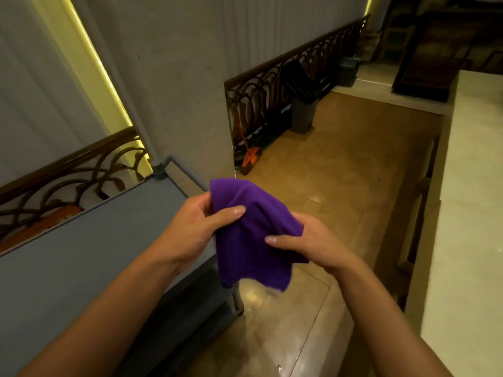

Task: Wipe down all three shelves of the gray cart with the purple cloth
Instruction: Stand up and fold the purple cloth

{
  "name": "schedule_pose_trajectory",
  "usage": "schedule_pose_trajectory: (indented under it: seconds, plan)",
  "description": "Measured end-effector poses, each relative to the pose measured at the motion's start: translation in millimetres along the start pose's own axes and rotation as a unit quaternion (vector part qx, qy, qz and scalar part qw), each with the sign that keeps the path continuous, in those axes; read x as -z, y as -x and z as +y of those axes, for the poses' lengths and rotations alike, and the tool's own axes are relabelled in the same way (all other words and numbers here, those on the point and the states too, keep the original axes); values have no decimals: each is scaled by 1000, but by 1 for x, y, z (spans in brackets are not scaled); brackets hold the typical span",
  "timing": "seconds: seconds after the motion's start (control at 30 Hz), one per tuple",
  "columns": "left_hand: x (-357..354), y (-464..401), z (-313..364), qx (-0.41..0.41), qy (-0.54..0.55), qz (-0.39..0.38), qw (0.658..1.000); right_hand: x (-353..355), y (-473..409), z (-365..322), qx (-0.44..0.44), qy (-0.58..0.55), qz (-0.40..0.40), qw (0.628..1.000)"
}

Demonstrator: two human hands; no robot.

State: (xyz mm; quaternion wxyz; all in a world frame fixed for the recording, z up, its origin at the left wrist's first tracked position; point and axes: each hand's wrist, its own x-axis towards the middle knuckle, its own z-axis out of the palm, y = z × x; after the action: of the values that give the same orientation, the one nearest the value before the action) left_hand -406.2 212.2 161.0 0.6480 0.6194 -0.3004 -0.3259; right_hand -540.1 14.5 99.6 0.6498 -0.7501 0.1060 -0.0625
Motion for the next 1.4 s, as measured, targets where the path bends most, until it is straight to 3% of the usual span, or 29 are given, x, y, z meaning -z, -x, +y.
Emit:
schedule_pose_trajectory:
  seconds: [0.1, 0.17, 0.4, 0.53, 0.63, 0.73, 0.87, 1.03, 1.2, 1.3, 1.4]
  plan:
    - [12, -27, -12, -29, -121, 72, 990, 39, -23, -4, 19, -5, 3, 1000]
    - [16, -45, -21, -33, -124, 102, 986, 60, -42, -9, 18, 29, -15, 999]
    - [20, -139, -43, -32, 71, 157, 984, 128, -155, -19, 51, 29, -37, 998]
    - [33, -192, -50, -39, 161, 206, 964, 146, -227, -14, 52, -71, -105, 991]
    - [46, -232, -54, -24, 101, 310, 945, 156, -286, -12, 27, -178, -154, 972]
    - [58, -261, -55, -15, 40, 365, 930, 157, -339, -5, 9, -251, -110, 962]
    - [64, -294, -49, -85, 151, 363, 915, 133, -403, 18, -29, -311, -79, 947]
    - [75, -331, -43, -120, 101, 389, 908, 117, -473, 41, -61, -165, -329, 928]
    - [85, -361, -34, -104, 57, 505, 855, 109, -548, 37, -46, -76, -462, 883]
    - [74, -369, -37, -110, 67, 564, 816, 109, -584, 26, -30, -21, -506, 862]
    - [59, -372, -37, -149, 85, 625, 761, 99, -609, 23, -11, -16, -450, 893]
